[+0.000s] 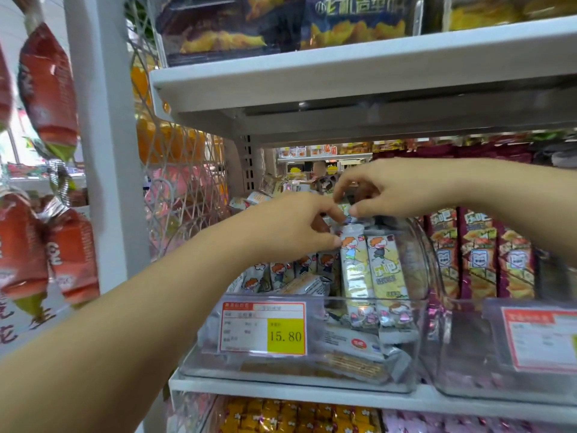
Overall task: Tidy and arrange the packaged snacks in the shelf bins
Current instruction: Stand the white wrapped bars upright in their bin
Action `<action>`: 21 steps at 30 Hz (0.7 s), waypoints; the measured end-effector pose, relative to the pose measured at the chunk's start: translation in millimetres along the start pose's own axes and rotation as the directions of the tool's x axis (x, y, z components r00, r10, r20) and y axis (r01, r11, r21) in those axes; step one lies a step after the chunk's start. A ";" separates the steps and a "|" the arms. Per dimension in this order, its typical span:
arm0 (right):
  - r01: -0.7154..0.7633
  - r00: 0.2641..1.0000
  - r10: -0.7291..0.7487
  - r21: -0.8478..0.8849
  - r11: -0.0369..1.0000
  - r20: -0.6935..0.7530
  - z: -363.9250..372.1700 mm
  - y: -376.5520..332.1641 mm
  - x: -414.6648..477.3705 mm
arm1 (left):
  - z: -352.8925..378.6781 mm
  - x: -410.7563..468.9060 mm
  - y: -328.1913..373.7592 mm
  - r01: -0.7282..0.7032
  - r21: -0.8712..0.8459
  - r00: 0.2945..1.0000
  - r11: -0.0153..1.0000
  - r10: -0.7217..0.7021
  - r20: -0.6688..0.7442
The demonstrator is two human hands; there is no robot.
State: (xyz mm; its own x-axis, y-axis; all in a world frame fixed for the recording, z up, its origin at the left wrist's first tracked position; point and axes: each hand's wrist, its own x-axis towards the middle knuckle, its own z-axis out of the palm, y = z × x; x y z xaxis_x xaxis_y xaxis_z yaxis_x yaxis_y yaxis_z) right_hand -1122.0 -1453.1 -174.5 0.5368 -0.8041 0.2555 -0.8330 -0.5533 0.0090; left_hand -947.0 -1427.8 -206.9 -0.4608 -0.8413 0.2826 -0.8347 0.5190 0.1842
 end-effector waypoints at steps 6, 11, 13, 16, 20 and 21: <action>0.027 0.991 -0.025 -0.016 1.000 0.134 6.0 -5.7 3.1 | 2.2 -0.6 -4.7 -0.010 -0.076 0.998 0.997 0.015 0.065; 0.026 0.998 -0.022 0.080 0.996 -0.050 3.6 -2.8 0.5 | -2.4 -7.7 -8.6 -0.045 -0.145 0.999 0.988 0.042 -0.022; 0.035 0.980 -0.017 0.088 0.995 -0.198 1.7 0.3 1.2 | -7.6 -12.0 -11.4 -0.063 -0.194 0.994 0.979 0.045 -0.098; 0.006 0.953 0.009 0.046 0.999 -0.303 1.8 -1.7 9.2 | -14.2 -16.2 -15.5 -0.057 -0.282 0.973 0.958 -0.010 -0.230; 0.008 0.946 -0.003 0.015 1.000 -0.323 5.2 -4.7 30.5 | -16.9 -18.5 -22.0 -0.080 -0.357 0.928 0.931 -0.061 -0.368; 0.000 0.945 0.007 0.024 1.000 -0.327 5.0 -4.4 35.5 | -17.1 -19.4 -23.6 -0.092 -0.357 0.914 0.930 -0.063 -0.401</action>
State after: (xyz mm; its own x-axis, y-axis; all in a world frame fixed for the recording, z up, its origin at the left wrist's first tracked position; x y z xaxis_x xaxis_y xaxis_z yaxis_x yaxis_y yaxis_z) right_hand -1098.6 -1480.2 -170.3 0.4575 -0.6928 0.5574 -0.8293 -0.5586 -0.0137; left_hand -913.2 -1421.2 -200.7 -0.2471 -0.7412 0.6242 -0.6259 0.6138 0.4810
